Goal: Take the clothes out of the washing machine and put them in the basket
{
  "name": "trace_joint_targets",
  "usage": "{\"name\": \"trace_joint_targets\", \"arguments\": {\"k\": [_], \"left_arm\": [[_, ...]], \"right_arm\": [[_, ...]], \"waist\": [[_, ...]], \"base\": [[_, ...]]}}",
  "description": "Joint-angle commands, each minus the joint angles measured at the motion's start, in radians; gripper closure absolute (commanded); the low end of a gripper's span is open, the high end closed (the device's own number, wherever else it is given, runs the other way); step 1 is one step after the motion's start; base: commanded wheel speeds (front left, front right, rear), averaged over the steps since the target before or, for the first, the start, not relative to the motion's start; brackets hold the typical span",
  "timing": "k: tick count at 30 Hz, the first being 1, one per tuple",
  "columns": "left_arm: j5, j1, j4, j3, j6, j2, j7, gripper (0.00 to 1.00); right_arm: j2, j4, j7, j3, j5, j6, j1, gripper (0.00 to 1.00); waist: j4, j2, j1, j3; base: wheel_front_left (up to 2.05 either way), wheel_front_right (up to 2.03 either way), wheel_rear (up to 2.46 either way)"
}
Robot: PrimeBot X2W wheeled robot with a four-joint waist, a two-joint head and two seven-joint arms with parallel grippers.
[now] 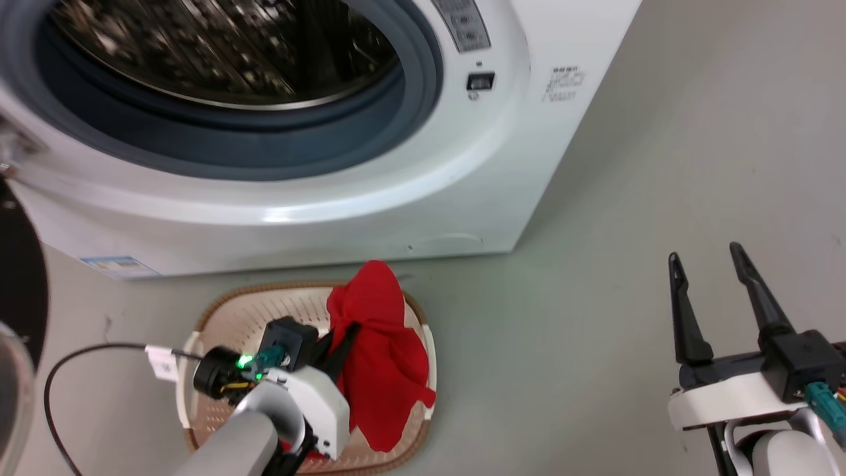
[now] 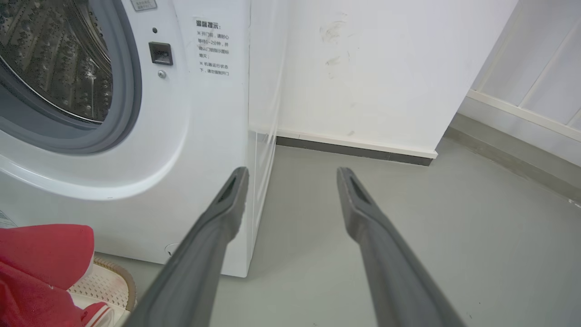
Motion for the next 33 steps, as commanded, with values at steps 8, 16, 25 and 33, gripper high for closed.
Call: {"name": "trace_joint_targets", "arguments": {"k": [8,16,25,33], "left_arm": [[0.025,-0.146,0.238,-0.037,-0.038,-0.061,-0.011,1.00],[0.022,-0.248,0.442,-0.051,-0.059,-0.082,-0.021,1.00],[-0.002,-0.380,0.637,-0.037,-0.068,-0.101,-0.029,1.00],[-0.013,-0.453,0.733,-0.030,-0.067,-0.108,-0.058,1.00]], "right_arm": [[0.001,-0.017,-0.002,0.007,0.010,-0.001,-0.060,0.00],[0.001,-0.029,-0.002,0.004,0.032,-0.001,-0.092,0.00],[0.001,-0.049,-0.002,0.012,0.063,-0.001,-0.116,0.00],[0.001,-0.073,-0.002,0.017,0.086,-0.001,-0.134,0.00]], "waist": [[-0.067,-0.0001,-0.0001,0.197],[-0.113,-0.0001,-0.0001,0.312],[-0.148,-0.0001,-0.0001,0.425],[-0.166,-0.0001,-0.0001,0.491]], "base": [[0.00,0.00,0.00],[0.00,0.00,0.00],[0.00,0.00,0.00],[0.00,0.00,0.00]]}}
